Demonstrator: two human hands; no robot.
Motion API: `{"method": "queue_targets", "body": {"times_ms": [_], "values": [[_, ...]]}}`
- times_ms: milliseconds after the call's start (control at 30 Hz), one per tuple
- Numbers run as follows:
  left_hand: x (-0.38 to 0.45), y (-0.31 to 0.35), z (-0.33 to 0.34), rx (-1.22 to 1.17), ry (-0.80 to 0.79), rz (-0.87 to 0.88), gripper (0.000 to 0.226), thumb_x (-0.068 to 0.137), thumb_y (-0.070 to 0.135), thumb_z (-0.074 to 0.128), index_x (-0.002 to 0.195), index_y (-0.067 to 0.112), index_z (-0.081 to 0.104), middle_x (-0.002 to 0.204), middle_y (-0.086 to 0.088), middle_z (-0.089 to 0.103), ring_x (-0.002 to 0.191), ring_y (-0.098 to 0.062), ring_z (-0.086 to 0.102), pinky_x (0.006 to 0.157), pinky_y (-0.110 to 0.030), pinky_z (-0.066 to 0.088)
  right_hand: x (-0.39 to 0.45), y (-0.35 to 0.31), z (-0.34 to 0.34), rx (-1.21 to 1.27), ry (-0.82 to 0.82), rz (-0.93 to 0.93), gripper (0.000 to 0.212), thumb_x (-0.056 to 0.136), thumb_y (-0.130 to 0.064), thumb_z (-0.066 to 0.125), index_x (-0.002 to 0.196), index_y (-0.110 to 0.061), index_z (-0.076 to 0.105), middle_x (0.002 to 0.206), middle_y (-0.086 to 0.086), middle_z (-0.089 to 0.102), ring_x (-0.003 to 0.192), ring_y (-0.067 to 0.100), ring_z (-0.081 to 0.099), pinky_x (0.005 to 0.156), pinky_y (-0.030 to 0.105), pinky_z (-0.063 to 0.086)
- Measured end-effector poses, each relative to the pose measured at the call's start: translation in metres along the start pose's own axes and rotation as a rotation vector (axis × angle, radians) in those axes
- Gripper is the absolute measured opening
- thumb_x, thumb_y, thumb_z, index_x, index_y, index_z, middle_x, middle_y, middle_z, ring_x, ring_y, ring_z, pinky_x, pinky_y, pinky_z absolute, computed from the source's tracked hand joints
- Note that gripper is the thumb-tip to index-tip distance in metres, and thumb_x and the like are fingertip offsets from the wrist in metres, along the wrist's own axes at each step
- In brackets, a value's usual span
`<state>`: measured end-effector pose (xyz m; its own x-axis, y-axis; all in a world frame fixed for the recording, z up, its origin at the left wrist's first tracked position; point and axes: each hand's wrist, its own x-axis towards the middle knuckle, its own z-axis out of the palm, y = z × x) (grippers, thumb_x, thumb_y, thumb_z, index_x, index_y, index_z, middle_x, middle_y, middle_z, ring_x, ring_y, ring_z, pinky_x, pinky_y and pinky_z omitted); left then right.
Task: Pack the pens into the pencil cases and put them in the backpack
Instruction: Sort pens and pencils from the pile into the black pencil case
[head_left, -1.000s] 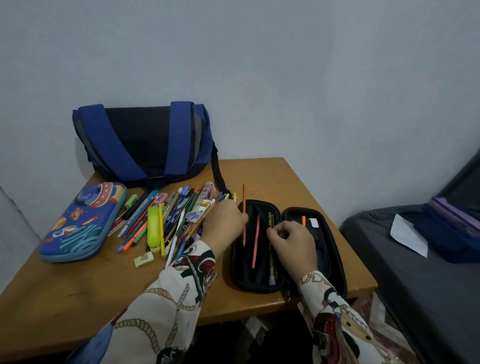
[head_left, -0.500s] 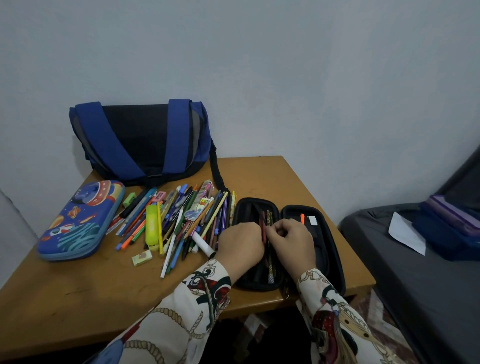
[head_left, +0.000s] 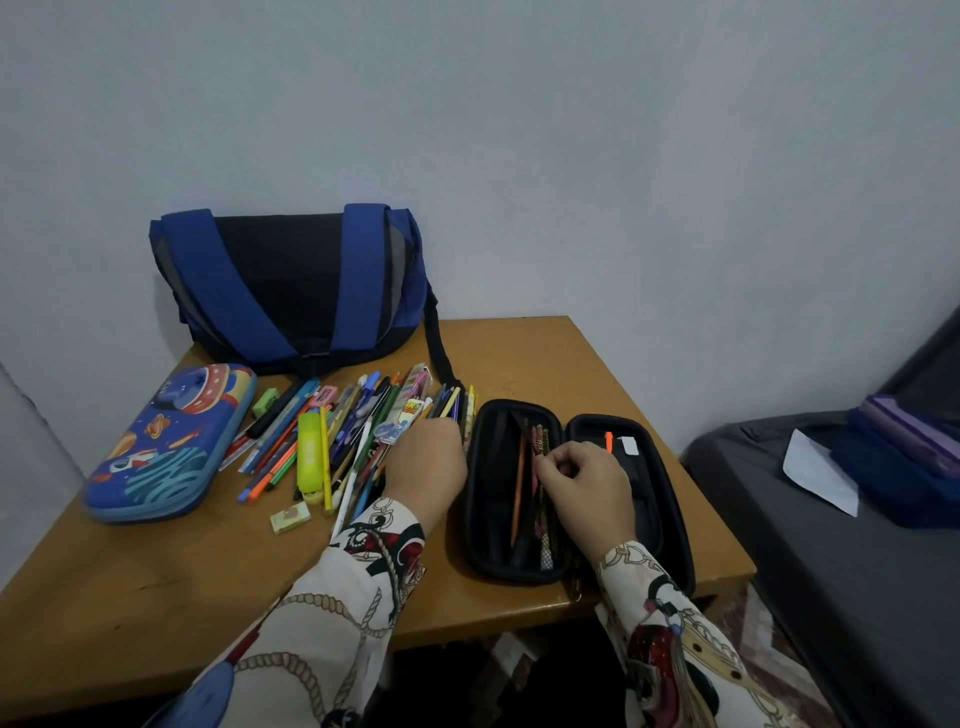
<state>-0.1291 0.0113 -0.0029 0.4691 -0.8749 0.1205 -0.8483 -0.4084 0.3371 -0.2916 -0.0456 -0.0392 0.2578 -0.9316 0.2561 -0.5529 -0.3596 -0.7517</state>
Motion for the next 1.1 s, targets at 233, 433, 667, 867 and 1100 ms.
{"method": "queue_targets", "body": {"times_ms": [233, 433, 667, 867, 1100], "values": [[0.002, 0.002, 0.003, 0.029, -0.043, -0.007, 0.016, 0.094, 0.011, 0.051, 0.078, 0.012, 0.051, 0.075, -0.003, 0.049, 0.077, -0.027, 0.057, 0.064, -0.034, 0.046, -0.001, -0.001, -0.001, 0.003, -0.006, 0.003, 0.027, 0.089, -0.029, 0.063, 0.062, -0.021, 0.062, 0.066, -0.002, 0.059, 0.072, 0.015, 0.057, 0.087, 0.047, 0.05], [0.006, 0.001, -0.001, -0.032, -0.093, -0.042, 0.018, 0.093, 0.01, 0.051, 0.075, 0.011, 0.048, 0.071, -0.003, 0.047, 0.075, -0.027, 0.057, 0.063, -0.031, 0.046, -0.001, -0.002, -0.002, -0.001, -0.007, 0.009, 0.027, 0.089, -0.028, 0.063, 0.063, -0.02, 0.062, 0.067, -0.002, 0.059, 0.072, 0.014, 0.057, 0.086, 0.047, 0.05], [0.002, 0.013, -0.01, -0.204, -0.059, -0.012, 0.03, 0.089, 0.013, 0.055, 0.06, 0.008, 0.05, 0.057, -0.012, 0.044, 0.052, -0.024, 0.048, 0.05, -0.034, 0.038, 0.0, -0.002, -0.001, -0.006, -0.004, 0.003, 0.027, 0.087, -0.029, 0.063, 0.062, -0.022, 0.061, 0.067, -0.004, 0.058, 0.072, 0.015, 0.056, 0.085, 0.046, 0.05], [-0.01, 0.03, 0.006, -0.127, -0.158, 0.022, 0.043, 0.092, 0.015, 0.055, 0.055, 0.013, 0.036, 0.051, -0.001, 0.033, 0.042, -0.016, 0.032, 0.046, -0.027, 0.033, -0.001, -0.002, -0.001, -0.009, 0.007, 0.0, 0.027, 0.088, -0.028, 0.063, 0.062, -0.02, 0.061, 0.066, -0.002, 0.058, 0.072, 0.015, 0.056, 0.084, 0.048, 0.05], [-0.027, 0.034, 0.015, 0.002, -0.183, 0.138, 0.029, 0.096, 0.021, 0.054, 0.068, 0.016, 0.046, 0.063, -0.001, 0.046, 0.053, -0.017, 0.046, 0.052, -0.03, 0.039, 0.0, -0.001, 0.0, -0.008, 0.011, -0.009, 0.026, 0.088, -0.028, 0.064, 0.062, -0.022, 0.061, 0.067, -0.004, 0.058, 0.073, 0.015, 0.055, 0.084, 0.048, 0.049]]}}
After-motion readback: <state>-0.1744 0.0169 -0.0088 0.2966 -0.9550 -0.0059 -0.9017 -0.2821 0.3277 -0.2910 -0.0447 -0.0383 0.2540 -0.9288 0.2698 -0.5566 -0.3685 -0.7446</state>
